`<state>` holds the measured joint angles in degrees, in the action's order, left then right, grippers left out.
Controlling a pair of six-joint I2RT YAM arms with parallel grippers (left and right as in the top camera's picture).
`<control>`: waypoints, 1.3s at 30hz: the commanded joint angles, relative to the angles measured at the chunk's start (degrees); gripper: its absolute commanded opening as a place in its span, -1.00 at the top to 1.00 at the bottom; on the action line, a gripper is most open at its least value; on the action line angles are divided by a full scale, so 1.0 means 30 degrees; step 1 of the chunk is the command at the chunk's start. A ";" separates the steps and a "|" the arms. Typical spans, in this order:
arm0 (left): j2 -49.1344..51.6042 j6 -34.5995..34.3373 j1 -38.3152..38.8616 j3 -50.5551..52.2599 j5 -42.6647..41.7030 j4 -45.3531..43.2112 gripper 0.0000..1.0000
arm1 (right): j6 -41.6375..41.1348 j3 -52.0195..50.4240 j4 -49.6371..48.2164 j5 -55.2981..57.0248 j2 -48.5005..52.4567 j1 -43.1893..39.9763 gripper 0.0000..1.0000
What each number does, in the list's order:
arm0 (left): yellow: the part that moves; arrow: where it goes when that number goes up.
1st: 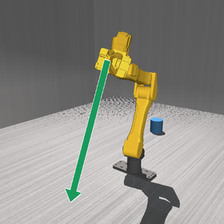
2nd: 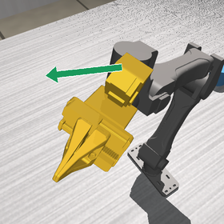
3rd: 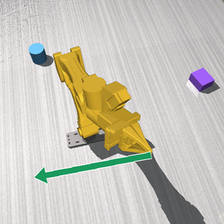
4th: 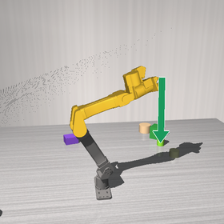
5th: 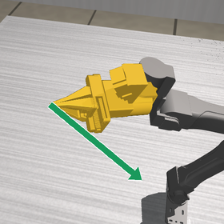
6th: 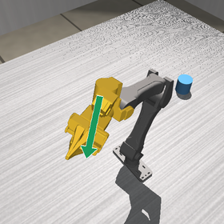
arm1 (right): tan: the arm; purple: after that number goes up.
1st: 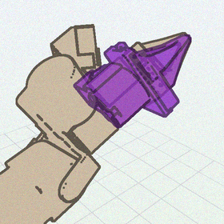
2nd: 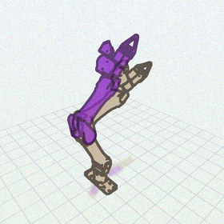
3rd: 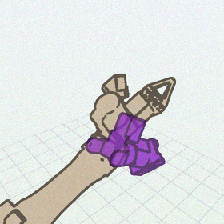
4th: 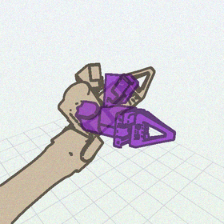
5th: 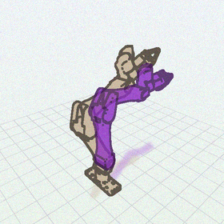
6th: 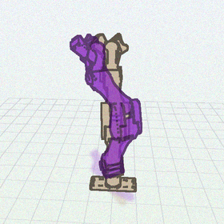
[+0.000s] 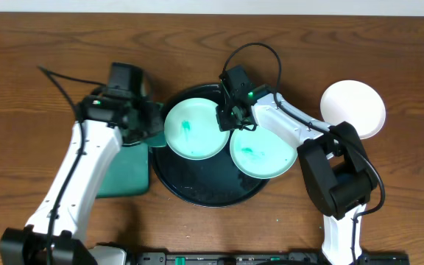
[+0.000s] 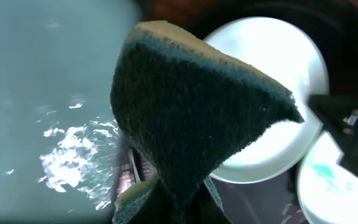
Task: Clean dirty plates on tray and stack at the side
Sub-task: 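Carry the sponge with the left gripper onto the upper green plate, then scrub the green plate with the sponge while the right gripper holds it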
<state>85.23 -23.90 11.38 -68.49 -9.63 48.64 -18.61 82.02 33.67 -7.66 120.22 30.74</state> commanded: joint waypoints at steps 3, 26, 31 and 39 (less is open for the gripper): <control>0.2033 -0.1282 0.2106 -0.0007 -0.0277 -0.1654 0.86 | 0.0503 -0.0539 0.0874 -0.1180 0.0510 0.0758 0.98; 0.8859 -0.2601 0.3585 -0.0015 -0.8823 -0.7563 0.86 | 0.0495 -0.0539 0.1851 -0.1268 0.0510 0.0794 0.97; 0.8874 -0.2812 0.3701 -0.0015 -0.9049 -0.8233 0.86 | 0.0495 -0.0539 0.1945 -0.1268 0.0510 0.0794 0.98; 0.8881 -0.2594 0.3417 -0.0015 -0.4677 -0.9275 0.85 | 0.0495 -0.0539 0.2084 -0.1268 0.0510 0.0787 0.97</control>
<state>111.13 -32.60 22.17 -68.79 -31.57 20.91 -18.63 82.50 37.32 -9.39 120.09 30.85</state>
